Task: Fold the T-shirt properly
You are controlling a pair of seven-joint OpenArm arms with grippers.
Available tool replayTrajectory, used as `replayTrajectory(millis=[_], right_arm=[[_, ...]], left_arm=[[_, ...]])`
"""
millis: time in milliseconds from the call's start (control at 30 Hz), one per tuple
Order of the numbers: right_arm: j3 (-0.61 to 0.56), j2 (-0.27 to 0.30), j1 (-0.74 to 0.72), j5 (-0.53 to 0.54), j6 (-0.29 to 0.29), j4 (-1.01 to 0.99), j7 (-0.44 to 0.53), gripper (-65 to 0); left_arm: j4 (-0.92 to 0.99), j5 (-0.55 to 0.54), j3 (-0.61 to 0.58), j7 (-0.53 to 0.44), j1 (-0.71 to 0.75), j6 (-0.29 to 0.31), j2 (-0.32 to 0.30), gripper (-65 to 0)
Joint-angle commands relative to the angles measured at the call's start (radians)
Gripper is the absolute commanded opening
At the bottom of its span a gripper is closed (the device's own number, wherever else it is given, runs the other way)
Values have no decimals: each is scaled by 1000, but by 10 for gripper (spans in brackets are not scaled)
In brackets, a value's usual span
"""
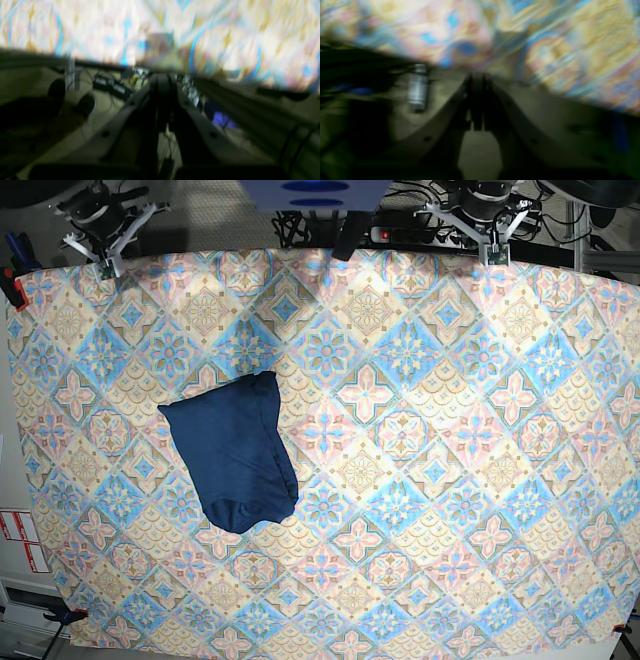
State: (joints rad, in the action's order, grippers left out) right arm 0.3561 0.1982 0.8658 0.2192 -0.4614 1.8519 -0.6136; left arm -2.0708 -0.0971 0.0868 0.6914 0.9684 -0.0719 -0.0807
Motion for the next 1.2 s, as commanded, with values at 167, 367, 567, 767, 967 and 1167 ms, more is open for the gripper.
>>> replayTrajectory(millis=[167,367,567,767,967,1167], right_arm=[[83,14,137,133,5,-2,7,-650],[30,14,151,139,5,-226,8,-650],[-127,14,54,135,5,-581,168,-650],[-274,16,-121,93,5,-947,335,-650],[-335,14,-285,9,5,-1265,527,-650],[-337,-53,-429,-11,5,-1532,644,-650]], left_arm=[[-14,3,-80,-11,137,-1,-64,-650],[95,3,-220,-12,162,-1,-155,-650],[450,3,-226,-206,42,-1,-155,-650],[807,4,-310,-404,-113,-3,-150,-650],[1106,4,-370,-520,-263,-4,-109,-650],[1461,15,-373,-715,-441,-4,-66,-650]])
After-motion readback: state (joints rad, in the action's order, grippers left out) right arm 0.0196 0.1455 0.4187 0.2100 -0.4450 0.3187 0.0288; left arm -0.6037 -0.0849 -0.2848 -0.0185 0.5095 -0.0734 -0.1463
